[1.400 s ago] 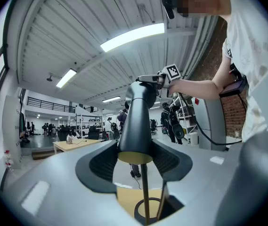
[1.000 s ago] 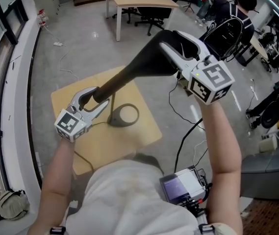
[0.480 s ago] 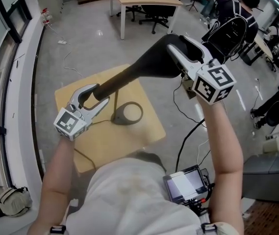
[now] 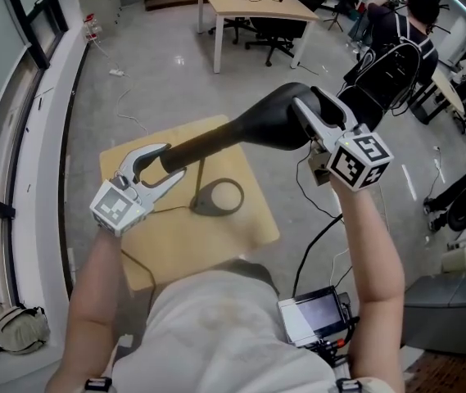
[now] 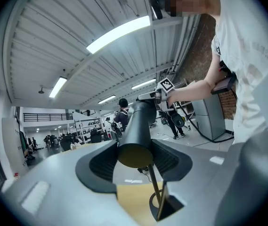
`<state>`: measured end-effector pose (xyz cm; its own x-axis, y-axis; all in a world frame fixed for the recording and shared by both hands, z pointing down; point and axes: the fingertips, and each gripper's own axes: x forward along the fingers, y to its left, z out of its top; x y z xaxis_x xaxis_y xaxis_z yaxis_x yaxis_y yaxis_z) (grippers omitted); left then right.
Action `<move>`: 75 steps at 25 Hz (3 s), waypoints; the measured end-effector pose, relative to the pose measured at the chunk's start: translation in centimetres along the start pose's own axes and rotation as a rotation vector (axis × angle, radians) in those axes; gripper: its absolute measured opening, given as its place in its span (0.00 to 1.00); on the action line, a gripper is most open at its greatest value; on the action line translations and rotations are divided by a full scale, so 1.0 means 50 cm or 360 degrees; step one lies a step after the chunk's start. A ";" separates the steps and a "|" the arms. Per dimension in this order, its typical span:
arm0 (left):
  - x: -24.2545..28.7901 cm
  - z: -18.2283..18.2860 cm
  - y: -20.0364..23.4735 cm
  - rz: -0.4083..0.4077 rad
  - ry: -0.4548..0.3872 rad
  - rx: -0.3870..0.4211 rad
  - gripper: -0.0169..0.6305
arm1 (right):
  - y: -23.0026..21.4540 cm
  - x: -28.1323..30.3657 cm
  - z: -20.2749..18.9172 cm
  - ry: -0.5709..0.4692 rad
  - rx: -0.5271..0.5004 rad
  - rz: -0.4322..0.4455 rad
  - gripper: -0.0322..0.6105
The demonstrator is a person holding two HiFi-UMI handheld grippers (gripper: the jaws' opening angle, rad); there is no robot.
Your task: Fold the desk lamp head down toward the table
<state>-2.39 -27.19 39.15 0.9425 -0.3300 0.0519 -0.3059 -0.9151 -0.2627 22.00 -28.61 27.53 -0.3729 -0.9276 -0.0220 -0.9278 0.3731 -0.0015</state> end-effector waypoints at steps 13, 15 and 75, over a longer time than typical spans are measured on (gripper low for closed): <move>0.007 0.022 -0.010 -0.0012 0.0070 0.0088 0.38 | -0.039 -0.032 -0.054 0.0032 0.0168 0.0020 0.40; -0.003 0.022 0.004 -0.0024 0.0084 0.0096 0.38 | -0.035 -0.017 -0.067 0.0048 0.0208 0.0019 0.40; 0.002 0.101 0.025 -0.0178 0.0584 0.0252 0.38 | -0.041 0.021 -0.353 0.0202 0.1076 0.0248 0.40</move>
<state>-1.98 -27.22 33.95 0.8498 -0.3175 0.4208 -0.1531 -0.9125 -0.3794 23.32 -30.69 45.14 -0.5375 -0.8421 0.0444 -0.6694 0.3941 -0.6298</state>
